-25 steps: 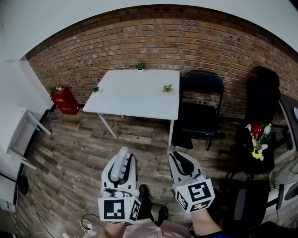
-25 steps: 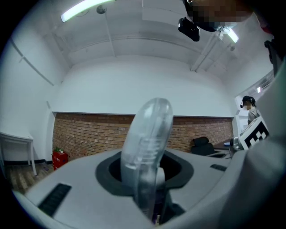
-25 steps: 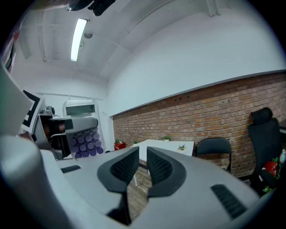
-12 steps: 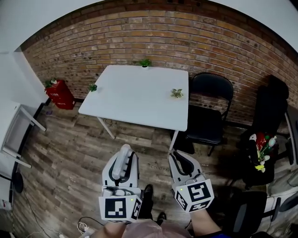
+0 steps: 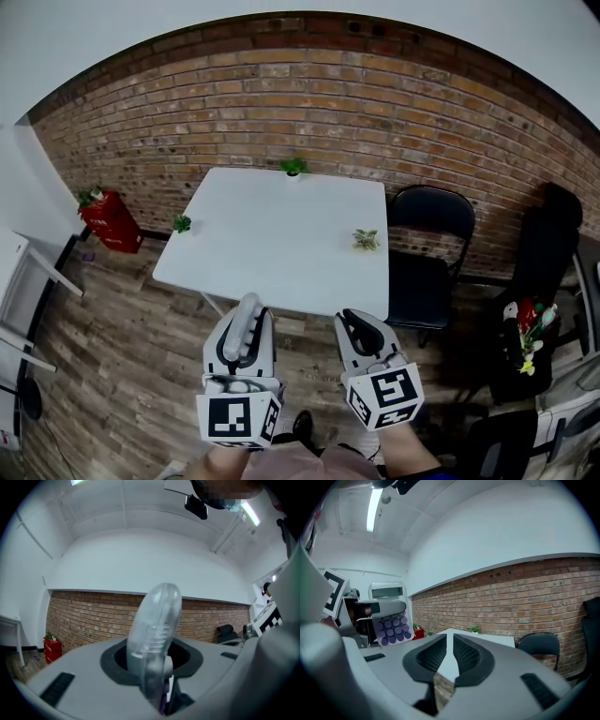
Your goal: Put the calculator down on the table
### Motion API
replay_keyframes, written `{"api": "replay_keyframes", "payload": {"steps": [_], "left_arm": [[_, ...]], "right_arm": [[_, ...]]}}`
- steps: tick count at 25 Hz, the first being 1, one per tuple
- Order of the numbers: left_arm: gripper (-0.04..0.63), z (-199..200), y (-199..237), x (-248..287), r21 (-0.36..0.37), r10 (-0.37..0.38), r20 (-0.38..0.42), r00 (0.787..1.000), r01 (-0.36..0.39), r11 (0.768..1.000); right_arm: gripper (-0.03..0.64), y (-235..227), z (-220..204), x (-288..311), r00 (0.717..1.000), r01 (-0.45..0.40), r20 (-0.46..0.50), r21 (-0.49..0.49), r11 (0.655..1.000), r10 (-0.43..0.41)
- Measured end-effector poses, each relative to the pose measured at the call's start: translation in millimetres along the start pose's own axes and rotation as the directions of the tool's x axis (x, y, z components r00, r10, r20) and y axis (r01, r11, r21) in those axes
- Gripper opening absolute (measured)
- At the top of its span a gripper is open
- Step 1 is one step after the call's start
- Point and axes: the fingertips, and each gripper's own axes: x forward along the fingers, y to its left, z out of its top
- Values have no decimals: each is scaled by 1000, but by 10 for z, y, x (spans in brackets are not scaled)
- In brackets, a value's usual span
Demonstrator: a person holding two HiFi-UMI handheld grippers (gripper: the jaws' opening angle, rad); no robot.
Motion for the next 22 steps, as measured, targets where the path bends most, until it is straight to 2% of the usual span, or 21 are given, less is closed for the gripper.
{"api": "replay_keyframes", "payload": {"steps": [7, 16, 22], "left_arm": [[135, -57, 197, 447, -4, -30, -25, 999, 30, 1000], [135, -443, 225, 944, -12, -64, -105, 992, 63, 998], [135, -575, 228, 1524, 4, -73, -128, 989, 75, 997]], "right_arm": [[39, -202, 176, 377, 999, 42, 14, 5, 999, -42], [34, -503, -22, 768, 997, 69, -28, 43, 997, -68], [31, -883, -66, 1207, 996, 78, -43, 63, 995, -75]]}}
